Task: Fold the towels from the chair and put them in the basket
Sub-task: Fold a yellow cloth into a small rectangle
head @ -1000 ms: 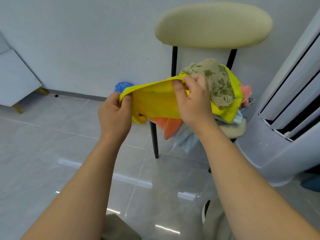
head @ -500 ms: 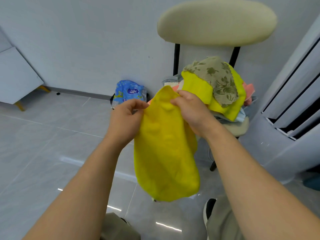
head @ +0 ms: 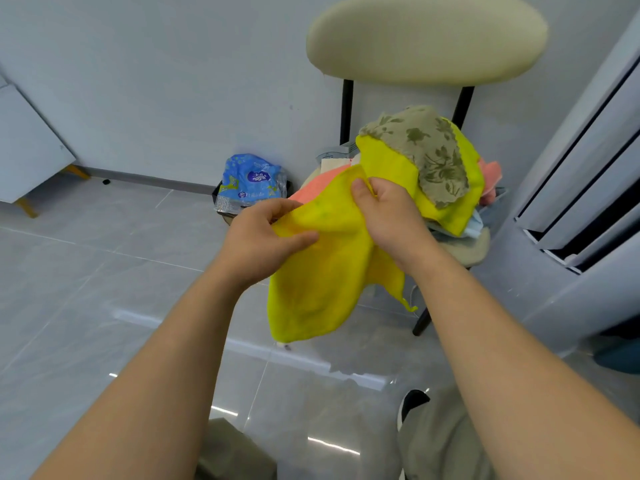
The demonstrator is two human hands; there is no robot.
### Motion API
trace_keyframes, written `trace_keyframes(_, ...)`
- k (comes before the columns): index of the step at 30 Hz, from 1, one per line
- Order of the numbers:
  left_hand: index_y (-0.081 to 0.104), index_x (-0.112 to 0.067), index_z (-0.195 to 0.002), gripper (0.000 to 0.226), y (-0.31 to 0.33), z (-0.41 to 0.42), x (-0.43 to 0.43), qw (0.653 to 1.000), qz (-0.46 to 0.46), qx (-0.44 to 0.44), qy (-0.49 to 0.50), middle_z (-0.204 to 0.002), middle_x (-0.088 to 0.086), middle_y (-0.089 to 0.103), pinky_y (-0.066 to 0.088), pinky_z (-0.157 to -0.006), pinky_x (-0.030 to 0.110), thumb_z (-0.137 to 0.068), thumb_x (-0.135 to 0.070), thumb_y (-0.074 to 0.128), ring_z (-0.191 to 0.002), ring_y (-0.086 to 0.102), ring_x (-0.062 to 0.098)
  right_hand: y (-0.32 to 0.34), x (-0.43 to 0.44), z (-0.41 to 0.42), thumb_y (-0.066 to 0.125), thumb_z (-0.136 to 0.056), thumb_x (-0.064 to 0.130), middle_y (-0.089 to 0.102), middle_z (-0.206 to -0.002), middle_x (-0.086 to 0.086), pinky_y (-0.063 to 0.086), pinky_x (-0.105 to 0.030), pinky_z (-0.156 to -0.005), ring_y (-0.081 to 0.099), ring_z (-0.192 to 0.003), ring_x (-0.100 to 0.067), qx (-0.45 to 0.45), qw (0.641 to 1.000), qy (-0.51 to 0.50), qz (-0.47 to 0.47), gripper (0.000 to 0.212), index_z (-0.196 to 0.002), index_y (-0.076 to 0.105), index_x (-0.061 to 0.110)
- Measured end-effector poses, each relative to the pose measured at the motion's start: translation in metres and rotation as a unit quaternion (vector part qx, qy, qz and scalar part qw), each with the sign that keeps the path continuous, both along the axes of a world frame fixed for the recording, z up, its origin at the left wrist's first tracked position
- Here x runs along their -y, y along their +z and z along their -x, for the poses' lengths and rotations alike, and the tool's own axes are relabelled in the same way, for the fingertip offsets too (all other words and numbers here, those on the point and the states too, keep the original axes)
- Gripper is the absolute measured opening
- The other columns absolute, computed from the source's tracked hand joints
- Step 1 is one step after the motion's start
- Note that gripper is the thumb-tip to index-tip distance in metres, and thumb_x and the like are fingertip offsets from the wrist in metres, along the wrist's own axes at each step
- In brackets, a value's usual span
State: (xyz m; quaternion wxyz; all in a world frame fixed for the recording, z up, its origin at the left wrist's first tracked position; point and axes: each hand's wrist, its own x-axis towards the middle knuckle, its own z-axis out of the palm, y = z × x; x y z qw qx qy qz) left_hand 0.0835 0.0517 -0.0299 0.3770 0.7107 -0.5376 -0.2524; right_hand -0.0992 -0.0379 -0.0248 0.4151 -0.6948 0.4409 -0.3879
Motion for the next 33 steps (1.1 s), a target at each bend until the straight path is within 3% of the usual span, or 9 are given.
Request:
trace_keyframes(3,0.07,-0.02,-0.109,0.037,-0.002,-0.004,0.0,0.976,-0.05,0.21,-0.03,-0.098,-0.003,0.06,0.041,-0.068,0.028,-0.074,-0.021,0.082,-0.093,0.058,0.02,0.005,0.005,0.011,0.064,-0.093,0.05,0.049,-0.074,-0.004,0.039,-0.037,-0.063,0.046,-0.068,-0.016,0.056,0.998,-0.01,-0.012,0.043,-0.084,0.051,0.009)
trace_keyframes(6,0.072,-0.015,-0.094,0.013,-0.005,-0.01,0.0,0.961,-0.088,0.26,-0.002,-0.075,0.004,0.059,0.032,-0.052,0.025,-0.082,-0.01,0.071,-0.07,0.053,0.021,0.003,0.012,0.024,0.082,-0.067,0.06,0.061,-0.091,0.003,0.047,-0.038,-0.069,0.058,-0.082,-0.017,-0.156,0.986,0.026,0.05,0.064,-0.103,0.056,0.014)
trace_keyframes(9,0.072,-0.016,-0.092,0.014,-0.009,-0.019,0.002,0.96,-0.106,0.257,0.026,-0.082,0.005,0.065,0.036,-0.061,0.029,-0.092,-0.012,0.058,-0.081,0.059,0.026,-0.006,0.026,0.036,0.073,-0.075,0.053,0.065,-0.077,-0.002,0.044,-0.038,-0.064,0.06,-0.077,-0.026,-0.184,0.977,-0.034,0.102,0.035,-0.075,0.064,0.02)
trace_keyframes(12,0.056,-0.013,-0.077,0.035,-0.007,-0.02,0.004,0.961,-0.102,0.239,0.091,-0.07,0.001,0.052,0.032,-0.065,0.034,-0.105,-0.032,0.044,-0.078,0.052,0.028,-0.005,0.034,0.051,0.062,-0.089,0.046,0.05,-0.057,-0.001,0.029,-0.036,-0.057,0.051,-0.065,-0.03,-0.134,0.98,-0.11,0.102,0.049,-0.051,0.047,0.018)
trace_keyframes(18,0.055,-0.009,-0.077,0.047,-0.008,-0.018,0.006,0.978,-0.014,0.175,0.113,-0.068,0.003,0.053,0.04,-0.061,0.038,-0.092,-0.052,0.062,-0.067,0.048,0.021,-0.01,0.041,0.06,0.054,-0.096,0.046,0.06,-0.068,-0.007,0.036,-0.038,-0.06,0.05,-0.068,-0.026,-0.127,0.971,-0.198,0.038,0.05,-0.065,0.06,0.007)
trace_keyframes(23,0.063,-0.02,-0.095,0.003,-0.009,-0.017,0.006,0.982,0.001,0.174,0.073,-0.082,-0.005,0.058,0.036,-0.059,0.026,-0.093,-0.019,0.066,-0.08,0.055,0.019,-0.013,0.047,0.066,0.055,-0.095,0.048,0.053,-0.062,0.002,0.029,-0.033,-0.061,0.052,-0.073,-0.028,-0.101,0.97,-0.221,0.009,0.05,-0.057,0.051,0.015)
trace_keyframes(27,0.065,-0.02,-0.102,0.033,-0.01,-0.022,0.006,0.981,-0.008,0.151,0.121,-0.093,-0.001,0.065,0.046,-0.065,0.032,-0.089,0.005,0.048,-0.087,0.06,0.024,-0.018,0.051,0.07,0.055,-0.096,0.046,0.051,-0.062,0.003,0.031,-0.031,-0.062,0.054,-0.074,-0.028,-0.079,0.968,-0.236,-0.002,0.048,-0.057,0.05,0.017)
trace_keyframes(31,0.069,-0.022,-0.099,0.019,-0.01,-0.028,0.007,0.983,0.028,0.054,0.174,-0.087,0.003,0.07,0.056,-0.077,0.04,-0.091,-0.008,0.057,-0.082,0.066,0.027,-0.019,0.053,0.073,0.053,-0.098,0.045,0.049,-0.062,0.004,0.032,-0.03,-0.062,0.051,-0.075,-0.025,-0.056,0.968,-0.242,-0.021,0.047,-0.06,0.051,0.017)
trace_keyframes(33,0.067,-0.02,-0.097,0.007,-0.008,-0.027,0.007,0.981,0.044,-0.029,0.189,-0.084,0.002,0.067,0.056,-0.071,0.038,-0.094,-0.017,0.063,-0.074,0.063,0.023,-0.02,0.053,0.072,0.053,-0.098,0.045,0.06,-0.079,0.002,0.04,-0.03,-0.072,0.055,-0.086,-0.023,-0.063,0.969,-0.237,-0.026,0.036,-0.082,0.067,0.016)
